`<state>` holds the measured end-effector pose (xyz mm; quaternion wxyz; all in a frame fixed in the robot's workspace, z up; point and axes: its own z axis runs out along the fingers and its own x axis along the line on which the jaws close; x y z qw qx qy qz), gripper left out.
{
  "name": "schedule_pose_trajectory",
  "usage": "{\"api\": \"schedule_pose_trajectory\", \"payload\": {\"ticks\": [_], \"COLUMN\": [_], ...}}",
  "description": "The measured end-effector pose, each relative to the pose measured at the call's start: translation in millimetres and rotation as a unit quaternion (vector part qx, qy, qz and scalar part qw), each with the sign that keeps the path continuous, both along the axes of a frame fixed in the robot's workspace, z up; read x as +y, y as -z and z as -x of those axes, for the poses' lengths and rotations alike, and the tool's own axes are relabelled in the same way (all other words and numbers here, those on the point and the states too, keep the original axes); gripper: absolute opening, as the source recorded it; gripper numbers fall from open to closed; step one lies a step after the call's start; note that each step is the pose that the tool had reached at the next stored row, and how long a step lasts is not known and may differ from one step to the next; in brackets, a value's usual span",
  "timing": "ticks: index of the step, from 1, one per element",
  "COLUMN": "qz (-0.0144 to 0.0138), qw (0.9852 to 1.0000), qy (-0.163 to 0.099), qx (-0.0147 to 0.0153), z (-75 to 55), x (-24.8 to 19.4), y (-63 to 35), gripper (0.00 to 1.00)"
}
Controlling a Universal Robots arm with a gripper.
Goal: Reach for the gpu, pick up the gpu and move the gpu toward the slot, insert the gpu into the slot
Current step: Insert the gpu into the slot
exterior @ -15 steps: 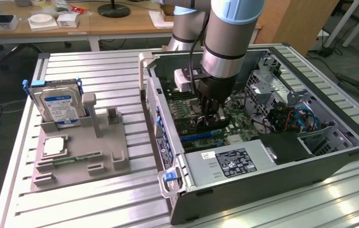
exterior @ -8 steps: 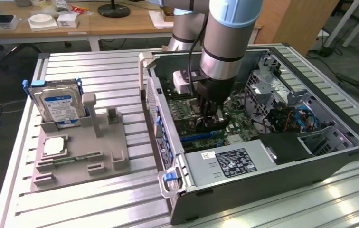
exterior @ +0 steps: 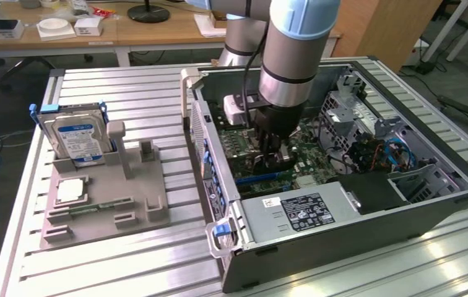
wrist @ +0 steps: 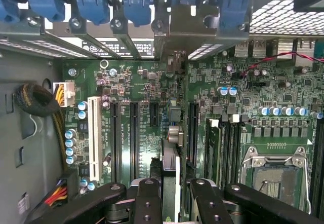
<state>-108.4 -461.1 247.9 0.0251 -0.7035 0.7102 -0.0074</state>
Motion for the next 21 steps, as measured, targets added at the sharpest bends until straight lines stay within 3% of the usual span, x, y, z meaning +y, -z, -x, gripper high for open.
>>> {"api": "schedule_pose_trajectory", "payload": {"ticks": [21], "qz": [0.0], "qw": [1.0], "qy": [0.0], "qx": [0.0], "z": [1.5], "x": [0.8], "y": [2.3], "gripper": [0.27]}}
